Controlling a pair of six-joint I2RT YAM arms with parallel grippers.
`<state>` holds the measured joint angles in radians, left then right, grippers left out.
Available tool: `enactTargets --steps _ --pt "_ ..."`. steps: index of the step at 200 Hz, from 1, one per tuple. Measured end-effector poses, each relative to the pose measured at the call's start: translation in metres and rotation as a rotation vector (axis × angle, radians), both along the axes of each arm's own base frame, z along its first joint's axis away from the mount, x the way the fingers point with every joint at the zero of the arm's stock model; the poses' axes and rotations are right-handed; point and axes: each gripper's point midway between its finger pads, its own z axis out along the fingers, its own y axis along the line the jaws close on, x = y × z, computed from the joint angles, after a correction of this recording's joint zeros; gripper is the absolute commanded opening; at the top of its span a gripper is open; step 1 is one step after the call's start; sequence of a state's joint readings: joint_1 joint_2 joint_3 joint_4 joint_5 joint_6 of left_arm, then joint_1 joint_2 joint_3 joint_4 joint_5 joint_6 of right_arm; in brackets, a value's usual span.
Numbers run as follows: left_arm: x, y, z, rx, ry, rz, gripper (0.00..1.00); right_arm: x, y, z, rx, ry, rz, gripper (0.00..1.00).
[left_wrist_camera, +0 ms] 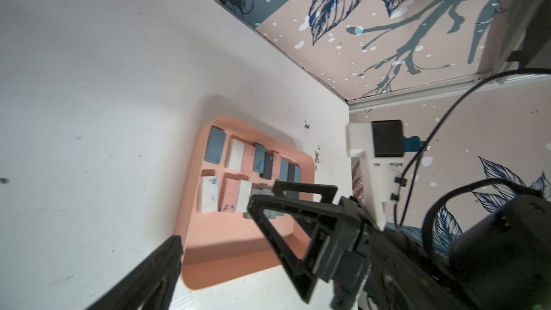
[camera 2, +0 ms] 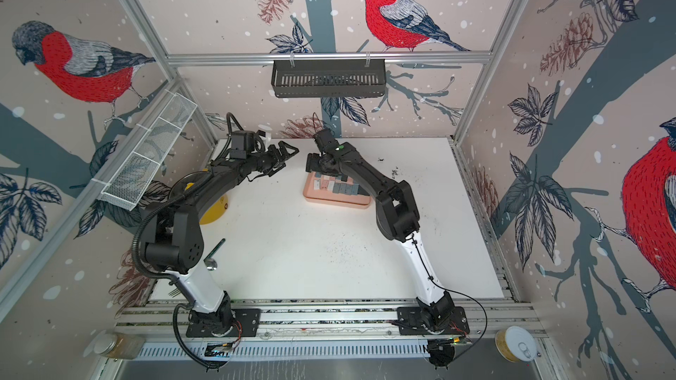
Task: Put the eraser in the storage box
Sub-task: Place the eraser in the storage box, then pick up the eraser from the center of the board.
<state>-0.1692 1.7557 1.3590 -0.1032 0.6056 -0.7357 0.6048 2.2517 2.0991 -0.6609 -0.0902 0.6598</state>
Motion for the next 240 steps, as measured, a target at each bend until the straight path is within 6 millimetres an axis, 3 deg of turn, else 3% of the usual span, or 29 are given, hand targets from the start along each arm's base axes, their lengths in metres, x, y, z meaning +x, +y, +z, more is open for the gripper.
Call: enactTargets --steps 16,28,51,66,86,102,141,196,211,240 --pt "-0.008 -0.022 0.01 -0.009 -0.034 -0.049 0.97 -0.003 -0.065 0.028 -0.028 -0.045 -0.075 0.92" --pt "-0.019 -0.044 0.017 -0.017 -0.056 -0.101 0.97 -0.009 -0.115 0.029 -0.046 -0.05 -0.149 0.92" --pt "-0.038 -0.078 0.025 -0.025 -0.084 -0.189 0.97 -0.035 -0.208 -0.013 -0.152 0.041 -0.271 0.93" --pt "-0.047 -0.095 0.025 -0.027 -0.087 -0.227 0.97 -0.056 -0.242 -0.038 -0.196 0.104 -0.297 0.93" --pt "-0.059 -0.114 0.022 -0.023 -0.083 -0.273 0.97 -0.076 -0.272 -0.065 -0.243 0.163 -0.319 0.93" --pt "-0.066 -0.125 0.018 -0.016 -0.083 -0.304 0.97 -0.085 -0.281 -0.081 -0.263 0.193 -0.31 0.92" --pt "-0.067 -0.129 0.01 0.001 -0.073 -0.306 0.97 -0.085 -0.277 -0.116 -0.284 0.242 -0.258 0.89" --pt "-0.066 -0.129 0.012 0.012 -0.085 -0.306 0.97 -0.072 -0.28 -0.13 -0.337 0.224 -0.24 0.71" --pt "-0.066 -0.129 0.012 0.015 -0.09 -0.308 0.97 -0.065 -0.282 -0.132 -0.362 0.211 -0.247 0.62" --pt "-0.066 -0.129 0.013 0.015 -0.091 -0.309 0.97 -0.053 -0.283 -0.133 -0.374 0.176 -0.262 0.36"
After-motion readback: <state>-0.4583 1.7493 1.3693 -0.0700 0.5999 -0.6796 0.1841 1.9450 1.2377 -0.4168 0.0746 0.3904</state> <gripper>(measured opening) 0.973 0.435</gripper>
